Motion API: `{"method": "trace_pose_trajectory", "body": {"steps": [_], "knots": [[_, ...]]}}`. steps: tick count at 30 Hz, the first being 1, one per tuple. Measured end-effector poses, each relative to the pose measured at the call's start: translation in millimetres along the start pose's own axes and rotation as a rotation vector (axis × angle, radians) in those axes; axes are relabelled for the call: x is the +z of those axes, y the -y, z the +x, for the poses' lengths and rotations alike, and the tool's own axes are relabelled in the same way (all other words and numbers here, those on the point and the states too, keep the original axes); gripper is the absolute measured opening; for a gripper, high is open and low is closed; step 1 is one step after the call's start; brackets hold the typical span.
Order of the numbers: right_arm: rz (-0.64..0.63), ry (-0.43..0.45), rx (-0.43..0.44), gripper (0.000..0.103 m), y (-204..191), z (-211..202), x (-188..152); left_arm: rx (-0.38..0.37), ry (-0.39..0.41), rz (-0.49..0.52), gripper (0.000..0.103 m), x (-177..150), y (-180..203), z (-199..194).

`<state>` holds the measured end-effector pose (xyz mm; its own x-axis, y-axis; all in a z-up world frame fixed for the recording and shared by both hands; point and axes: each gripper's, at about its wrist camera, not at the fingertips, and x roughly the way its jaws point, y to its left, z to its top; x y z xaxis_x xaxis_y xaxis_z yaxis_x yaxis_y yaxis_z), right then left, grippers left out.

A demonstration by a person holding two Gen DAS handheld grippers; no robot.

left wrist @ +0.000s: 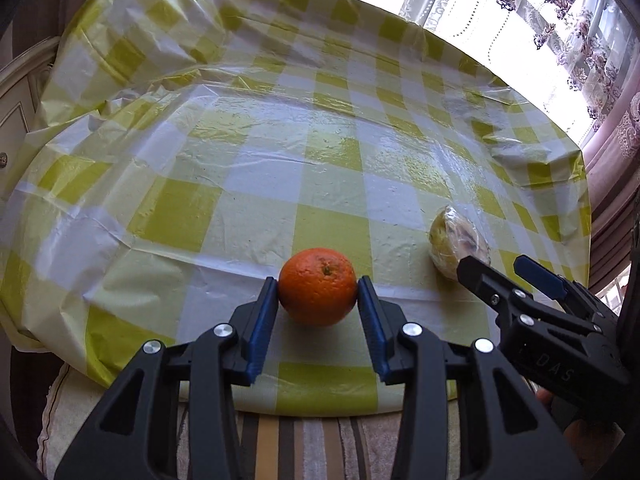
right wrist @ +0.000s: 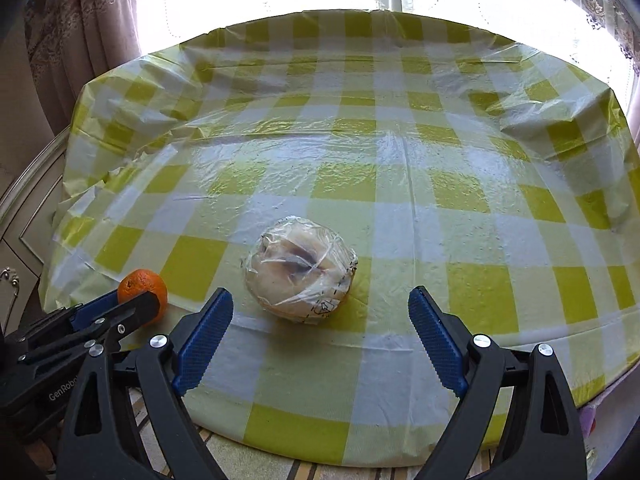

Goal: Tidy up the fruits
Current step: 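Grasp the tangerine with the left tool while the right tool grasps the large bagged fruit, then carry the tangerine with the left tool while the right tool carries the bagged fruit to the box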

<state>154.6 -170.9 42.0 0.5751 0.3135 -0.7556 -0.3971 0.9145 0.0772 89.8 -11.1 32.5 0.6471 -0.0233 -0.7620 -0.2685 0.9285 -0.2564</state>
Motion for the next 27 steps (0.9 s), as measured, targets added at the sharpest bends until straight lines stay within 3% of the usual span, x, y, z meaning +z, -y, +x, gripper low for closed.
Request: {"method": "trace_pose_trajectory", "body": {"steps": [8, 11, 18, 27], "knots": [[0.010, -0.042, -0.015, 0.086, -5.6, 25.7, 12.8, -0.005, -0.002, 0.000, 0.041, -1.2, -2.6, 3.0], [0.010, -0.065, 0.015, 0.063, -5.8, 32.0, 10.4, 0.000, 0.000, 0.007, 0.041, -2.1, -0.8, 2.9], [0.027, -0.057, 0.016, 0.063, 0.7, 21.0, 1.0, 0.035, 0.012, 0.070, 0.041, -4.8, 13.0, -0.1], [0.075, -0.024, -0.029, 0.063, 29.8, -21.5, -27.1, 0.045, 0.035, 0.164, 0.041, -9.7, 39.1, -13.6]]}}
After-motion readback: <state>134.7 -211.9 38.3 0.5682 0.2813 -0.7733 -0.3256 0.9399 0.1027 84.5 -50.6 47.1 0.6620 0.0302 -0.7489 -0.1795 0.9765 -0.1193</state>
